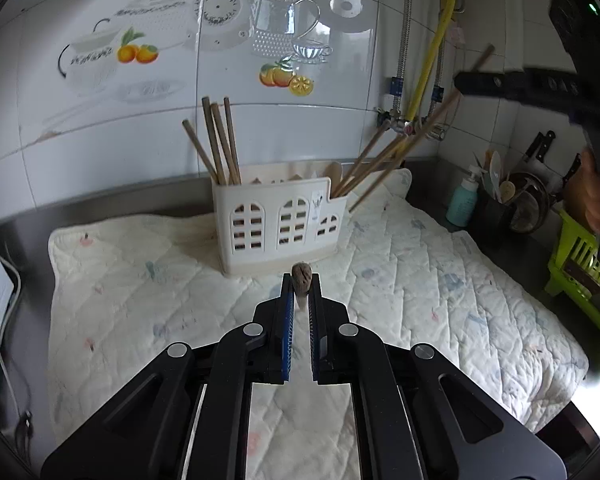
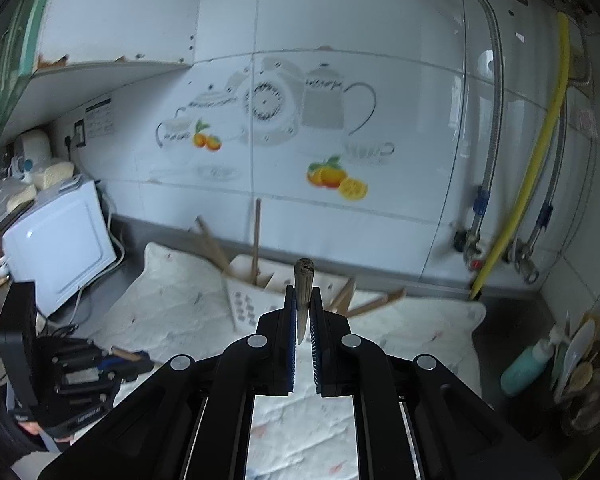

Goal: Organize utensils
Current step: 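Lower the left tool's chopstick into the holder while the right tool does likewise, then open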

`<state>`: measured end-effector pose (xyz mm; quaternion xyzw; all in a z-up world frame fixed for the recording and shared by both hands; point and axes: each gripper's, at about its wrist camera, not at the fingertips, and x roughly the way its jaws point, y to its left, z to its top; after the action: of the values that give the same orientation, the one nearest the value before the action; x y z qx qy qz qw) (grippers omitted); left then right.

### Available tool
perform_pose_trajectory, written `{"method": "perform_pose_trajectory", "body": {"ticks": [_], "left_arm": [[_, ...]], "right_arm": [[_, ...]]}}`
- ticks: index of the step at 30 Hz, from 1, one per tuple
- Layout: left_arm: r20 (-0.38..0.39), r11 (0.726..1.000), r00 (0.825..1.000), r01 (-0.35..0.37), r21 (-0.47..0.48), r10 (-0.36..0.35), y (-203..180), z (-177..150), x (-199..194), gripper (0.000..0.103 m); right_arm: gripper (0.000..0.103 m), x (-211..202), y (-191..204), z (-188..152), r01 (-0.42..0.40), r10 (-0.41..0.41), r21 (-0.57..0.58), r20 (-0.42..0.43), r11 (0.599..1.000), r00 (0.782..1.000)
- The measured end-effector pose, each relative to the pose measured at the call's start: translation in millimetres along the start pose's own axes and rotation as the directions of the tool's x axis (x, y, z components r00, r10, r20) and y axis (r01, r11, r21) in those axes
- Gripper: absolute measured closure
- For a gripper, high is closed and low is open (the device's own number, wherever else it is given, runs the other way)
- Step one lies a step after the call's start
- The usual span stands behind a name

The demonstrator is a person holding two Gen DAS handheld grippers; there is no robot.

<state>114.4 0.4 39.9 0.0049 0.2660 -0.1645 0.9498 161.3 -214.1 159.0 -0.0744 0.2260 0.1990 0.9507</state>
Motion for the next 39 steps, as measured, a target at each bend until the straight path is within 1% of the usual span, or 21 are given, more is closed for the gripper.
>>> {"method": "perform_pose_trajectory", "body": {"ticks": [4,7,10,15,18,23,26,28,30,33,36,37,38,39], "left_arm": [[0.002,1.0,1.0,-0.003,0.012,0.003,3.2,16.3,5.3,0.098],[0.012,1.0,1.0,-0.003,0.018,0.003,5.1,27.1,5.6,0.098],[0.028,1.0,1.0,-0.003,0.022,0.002,6.3,38.8,5.2,0.098],[0.054,0.999,0.999,-0.01,0.032,0.008,7.7,60.2,5.8,0.098],[0.077,0.999,0.997,-0.018,0.041,0.014,8.0,73.3,3.7,0.098],[0.132,0.998,0.991,-0.033,0.046,0.027,7.0,100.2,-1.1,0.098],[0.174,0.999,0.984,-0.038,0.033,0.032,8.1,122.4,-0.8,0.098],[0.204,0.999,0.978,-0.044,0.03,0.037,7.6,135.2,-0.1,0.098],[0.23,0.998,0.972,-0.048,0.028,0.04,6.2,148.6,1.5,0.098],[0.265,0.997,0.962,-0.073,0.032,0.062,5.0,167.9,6.5,0.098],[0.296,0.994,0.951,-0.104,0.033,0.09,5.0,184.2,12.5,0.098],[0.307,0.993,0.947,-0.113,0.029,0.099,6.0,189.6,15.9,0.098],[0.31,0.993,0.945,-0.119,0.022,0.106,6.8,193.7,19.0,0.098],[0.314,0.993,0.943,-0.118,0.013,0.108,7.9,195.8,21.6,0.098]], "right_arm": [[0.097,11.1,-5.9,21.7,0.019,-0.019,-0.005,0.016,1.0,1.0],[0.097,21.2,-11.8,33.3,0.023,-0.023,0.013,0.03,1.0,0.999],[0.097,37.6,-16.2,40.4,0.025,-0.025,0.023,0.015,0.999,1.0],[0.097,73.7,-14.2,38.2,0.04,-0.04,-0.001,-0.058,0.999,0.998],[0.097,92.4,-16.1,32.8,0.033,-0.033,0.001,-0.094,0.999,0.995],[0.096,109.6,-17.4,24.3,0.021,-0.02,0.001,-0.125,1.0,0.992],[0.093,111.1,-19.3,19.6,0.024,-0.024,0.0,-0.119,1.0,0.993],[0.088,108.5,-21.4,17.4,0.029,-0.029,-0.001,-0.107,1.0,0.994],[0.088,103.7,-23.9,15.3,0.025,-0.024,0.004,-0.094,1.0,0.995],[0.083,94.2,-27.0,12.2,0.02,-0.02,0.004,-0.072,1.0,0.997],[0.082,83.9,-27.0,7.5,0.024,-0.025,-0.02,-0.05,1.0,0.998],[0.079,81.6,-26.7,6.6,0.024,-0.026,-0.025,-0.045,0.999,0.999],[0.075,78.0,-26.1,4.7,0.024,-0.025,-0.031,-0.038,0.999,0.999],[0.074,74.5,-25.6,2.8,0.021,-0.022,-0.037,-0.032,0.999,0.999]]}}
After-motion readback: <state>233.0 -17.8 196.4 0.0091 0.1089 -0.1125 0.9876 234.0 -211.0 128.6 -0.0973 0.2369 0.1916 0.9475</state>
